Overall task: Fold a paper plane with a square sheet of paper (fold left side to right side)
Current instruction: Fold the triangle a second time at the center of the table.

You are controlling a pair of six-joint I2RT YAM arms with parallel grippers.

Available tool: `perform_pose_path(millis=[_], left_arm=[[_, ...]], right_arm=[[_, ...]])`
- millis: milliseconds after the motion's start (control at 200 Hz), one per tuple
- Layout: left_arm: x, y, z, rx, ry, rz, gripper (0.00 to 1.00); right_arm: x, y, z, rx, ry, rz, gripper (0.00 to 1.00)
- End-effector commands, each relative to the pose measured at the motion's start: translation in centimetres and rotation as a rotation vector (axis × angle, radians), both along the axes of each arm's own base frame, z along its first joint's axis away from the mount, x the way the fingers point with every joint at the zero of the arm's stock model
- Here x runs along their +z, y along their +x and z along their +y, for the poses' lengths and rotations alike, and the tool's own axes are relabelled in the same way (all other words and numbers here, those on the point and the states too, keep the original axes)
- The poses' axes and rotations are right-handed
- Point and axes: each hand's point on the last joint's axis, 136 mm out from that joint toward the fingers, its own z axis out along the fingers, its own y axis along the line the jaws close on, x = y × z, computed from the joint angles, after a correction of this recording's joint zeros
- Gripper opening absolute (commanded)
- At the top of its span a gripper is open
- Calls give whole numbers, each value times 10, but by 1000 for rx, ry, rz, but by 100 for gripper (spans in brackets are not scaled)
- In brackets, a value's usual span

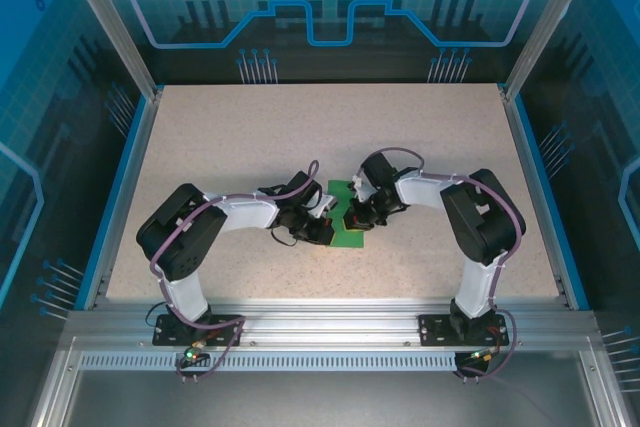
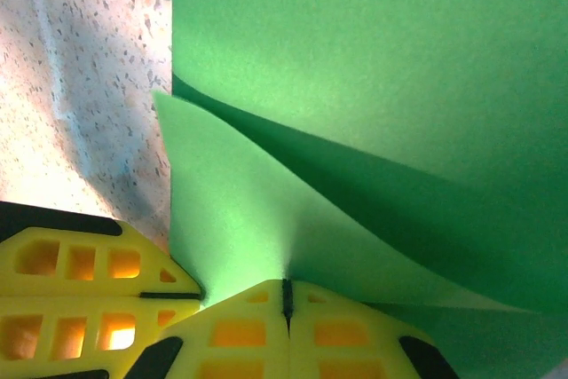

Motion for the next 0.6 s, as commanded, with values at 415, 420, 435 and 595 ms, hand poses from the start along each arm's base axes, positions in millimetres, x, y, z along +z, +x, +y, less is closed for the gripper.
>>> perform_pose_path(millis=[415,420,435,595], left_arm=[[-27,-14,20,6,110,45,0],[-26,-14,20,6,109,44,0],[-26,-14,20,6,110,45,0],[-27,-15,21,6,111,47,0]], right_arm=[[-12,20,-35,-66,-81,20,0],[-12,20,-35,-66,-81,21,0],[-11,21,-35,-67,-79,19,0],[-12,25,-41,-77,-82,21,0]])
